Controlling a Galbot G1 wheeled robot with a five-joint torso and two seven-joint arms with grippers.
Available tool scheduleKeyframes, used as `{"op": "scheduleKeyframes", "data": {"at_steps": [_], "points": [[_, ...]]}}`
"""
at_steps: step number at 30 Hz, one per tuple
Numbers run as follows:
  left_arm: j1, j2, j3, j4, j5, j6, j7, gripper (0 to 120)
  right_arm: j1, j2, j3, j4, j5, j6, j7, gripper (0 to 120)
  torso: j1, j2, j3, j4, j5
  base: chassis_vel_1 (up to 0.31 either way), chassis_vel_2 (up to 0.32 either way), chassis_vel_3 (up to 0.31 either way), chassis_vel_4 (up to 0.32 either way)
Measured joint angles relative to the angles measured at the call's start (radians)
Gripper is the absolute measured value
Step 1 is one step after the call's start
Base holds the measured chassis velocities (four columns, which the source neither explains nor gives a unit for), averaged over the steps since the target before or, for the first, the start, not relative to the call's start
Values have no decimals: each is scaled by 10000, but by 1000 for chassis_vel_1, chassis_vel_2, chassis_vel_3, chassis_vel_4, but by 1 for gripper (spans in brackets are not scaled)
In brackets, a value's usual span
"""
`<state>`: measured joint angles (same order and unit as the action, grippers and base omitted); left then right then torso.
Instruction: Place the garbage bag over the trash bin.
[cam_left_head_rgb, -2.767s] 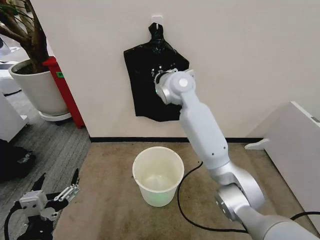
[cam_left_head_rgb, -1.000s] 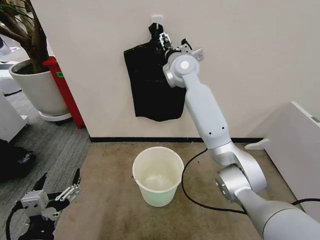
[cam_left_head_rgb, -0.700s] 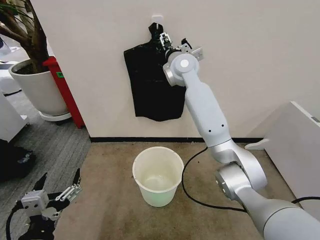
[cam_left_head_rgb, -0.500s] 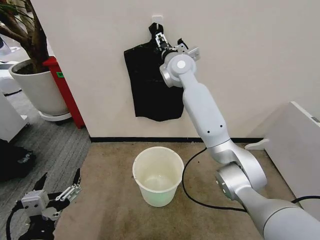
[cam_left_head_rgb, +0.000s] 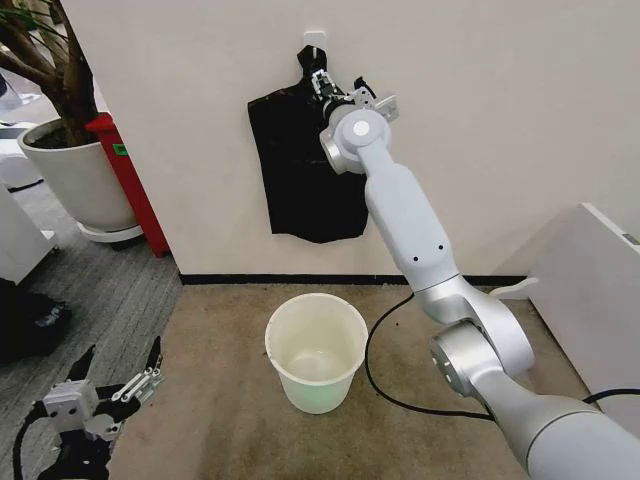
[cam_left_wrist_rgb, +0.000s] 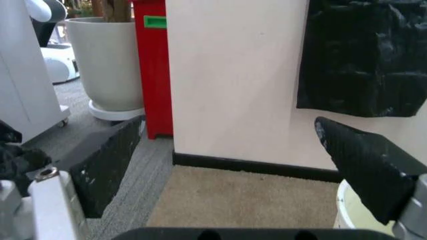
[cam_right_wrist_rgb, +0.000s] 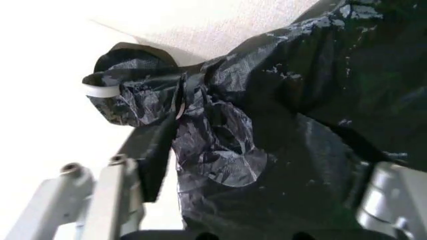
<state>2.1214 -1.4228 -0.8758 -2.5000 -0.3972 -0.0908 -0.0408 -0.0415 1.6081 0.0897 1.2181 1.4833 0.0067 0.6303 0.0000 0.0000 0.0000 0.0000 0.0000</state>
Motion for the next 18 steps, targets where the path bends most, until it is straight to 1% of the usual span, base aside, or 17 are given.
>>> {"op": "scheduleKeyframes", "data": {"at_steps": [2,5,6,7,8,9,10,12,14,15,16,17,18], "points": [[-2,0,2,0,0,0,1,100,6,0,-8,0,-5,5,-18,52,0,0,0,0,0,0,0,0,0],[-5,0,5,0,2,-1,3,100,8,0,-34,6,-3,17,-19,39,0,0,0,0,0,0,0,0,0],[-6,0,6,0,2,-1,4,100,8,0,-38,12,-2,19,-16,36,0,0,0,0,0,0,0,0,0],[-6,0,6,0,2,-1,4,100,8,0,-38,12,-2,19,-16,36,0,0,0,0,0,0,0,0,0],[-7,0,8,0,3,-1,5,100,8,0,-46,27,2,24,0,31,0,0,0,0,0,0,0,0,0],[-7,0,8,0,3,-1,4,100,8,0,-48,34,3,25,9,29,0,0,0,0,0,0,0,0,0],[-9,1,10,0,4,-2,6,100,5,0,-54,55,7,29,45,24,0,0,0,0,0,0,0,0,0],[-10,0,12,0,5,-2,6,100,-11,0,-61,96,14,35,111,18,0,0,0,0,0,0,0,0,0],[-10,1,12,0,4,-3,6,100,-16,0,-62,107,16,37,128,16,0,0,0,0,0,0,0,0,0],[-11,1,12,0,5,-3,6,100,-33,0,-69,149,24,39,183,8,0,0,0,0,0,0,0,0,0],[-12,0,14,0,6,-3,7,100,-62,0,-80,235,37,41,266,3,0,0,0,0,0,0,0,0,0],[-13,0,16,0,7,-5,8,100,-92,0,-92,329,48,42,342,0,0,0,-1,0,0,0,0,0,0],[-14,0,17,0,8,-5,8,100,-111,0,-107,391,56,42,399,0,0,0,0,0,0,0,0,0,0]]}}
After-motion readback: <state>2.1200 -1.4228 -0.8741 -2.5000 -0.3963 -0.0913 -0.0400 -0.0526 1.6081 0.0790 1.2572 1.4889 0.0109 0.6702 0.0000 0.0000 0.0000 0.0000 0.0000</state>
